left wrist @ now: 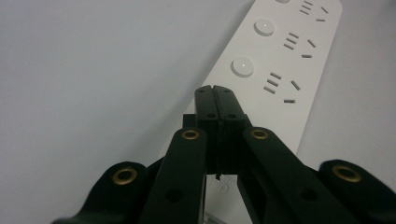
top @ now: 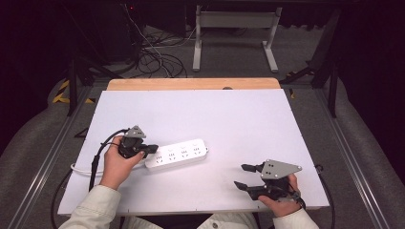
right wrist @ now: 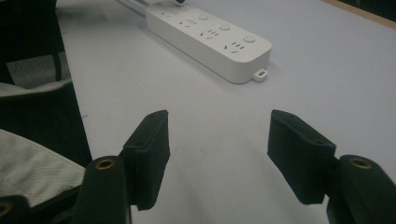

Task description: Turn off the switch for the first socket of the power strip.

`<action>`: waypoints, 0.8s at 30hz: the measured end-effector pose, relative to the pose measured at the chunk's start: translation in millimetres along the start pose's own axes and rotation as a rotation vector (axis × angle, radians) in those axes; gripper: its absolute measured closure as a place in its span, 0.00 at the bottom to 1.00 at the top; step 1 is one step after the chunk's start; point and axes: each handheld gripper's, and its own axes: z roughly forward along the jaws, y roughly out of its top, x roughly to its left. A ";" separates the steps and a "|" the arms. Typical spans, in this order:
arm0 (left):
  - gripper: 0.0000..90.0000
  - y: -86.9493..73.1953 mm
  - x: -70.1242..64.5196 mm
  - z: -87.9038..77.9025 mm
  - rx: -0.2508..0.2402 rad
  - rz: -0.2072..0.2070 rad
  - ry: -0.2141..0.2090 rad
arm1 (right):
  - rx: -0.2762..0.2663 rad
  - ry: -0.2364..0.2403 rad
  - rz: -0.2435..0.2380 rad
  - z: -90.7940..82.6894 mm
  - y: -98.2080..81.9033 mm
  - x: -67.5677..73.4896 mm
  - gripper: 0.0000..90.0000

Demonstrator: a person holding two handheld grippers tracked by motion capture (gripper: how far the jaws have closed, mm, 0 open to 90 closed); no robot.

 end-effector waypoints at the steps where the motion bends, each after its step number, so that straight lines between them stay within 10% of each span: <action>1: 1.00 0.0 -0.2 0.6 -0.001 -0.004 -0.005 | -0.001 0.002 -0.001 0.0 0.0 0.0 0.44; 24: 1.00 -1.8 -2.7 8.3 -0.008 0.019 0.018 | 0.003 0.004 -0.003 0.4 -0.3 0.5 0.42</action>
